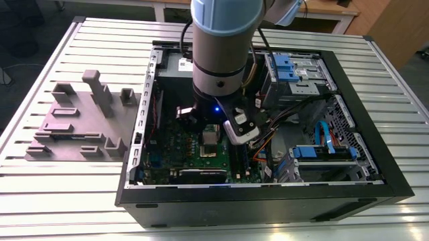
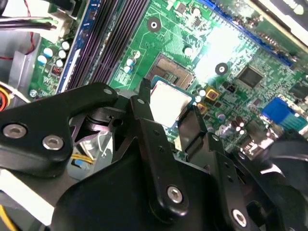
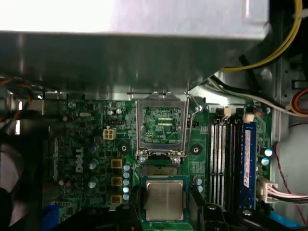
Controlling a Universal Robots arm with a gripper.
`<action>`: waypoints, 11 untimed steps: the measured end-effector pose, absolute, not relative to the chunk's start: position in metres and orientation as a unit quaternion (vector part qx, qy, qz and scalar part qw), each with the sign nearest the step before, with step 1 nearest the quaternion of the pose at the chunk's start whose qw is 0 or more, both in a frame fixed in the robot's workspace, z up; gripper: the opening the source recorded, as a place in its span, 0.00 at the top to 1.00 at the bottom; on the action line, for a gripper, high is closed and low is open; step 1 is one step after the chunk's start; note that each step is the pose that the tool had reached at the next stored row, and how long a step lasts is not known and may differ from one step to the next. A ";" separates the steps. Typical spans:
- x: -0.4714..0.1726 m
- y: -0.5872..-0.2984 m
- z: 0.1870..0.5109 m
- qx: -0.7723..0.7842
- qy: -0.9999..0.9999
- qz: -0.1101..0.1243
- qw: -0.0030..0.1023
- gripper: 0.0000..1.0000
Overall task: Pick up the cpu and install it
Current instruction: 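Place the cpu into insertion slot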
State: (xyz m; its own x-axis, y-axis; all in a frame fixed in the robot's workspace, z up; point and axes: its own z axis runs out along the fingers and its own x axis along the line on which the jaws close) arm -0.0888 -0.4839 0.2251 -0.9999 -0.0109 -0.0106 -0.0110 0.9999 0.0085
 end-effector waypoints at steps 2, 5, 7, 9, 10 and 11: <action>-0.089 -0.484 0.222 -0.005 1.000 0.004 0.005 0.53; -0.089 -0.484 0.222 -0.006 1.000 0.004 0.005 0.53; -0.089 -0.484 0.222 -0.006 1.000 0.004 0.005 0.53; -0.089 -0.484 0.221 -0.006 1.000 0.004 0.005 0.53; -0.089 -0.484 0.221 -0.006 1.000 0.004 0.005 0.53; -0.089 -0.484 0.221 -0.006 1.000 0.004 0.005 0.53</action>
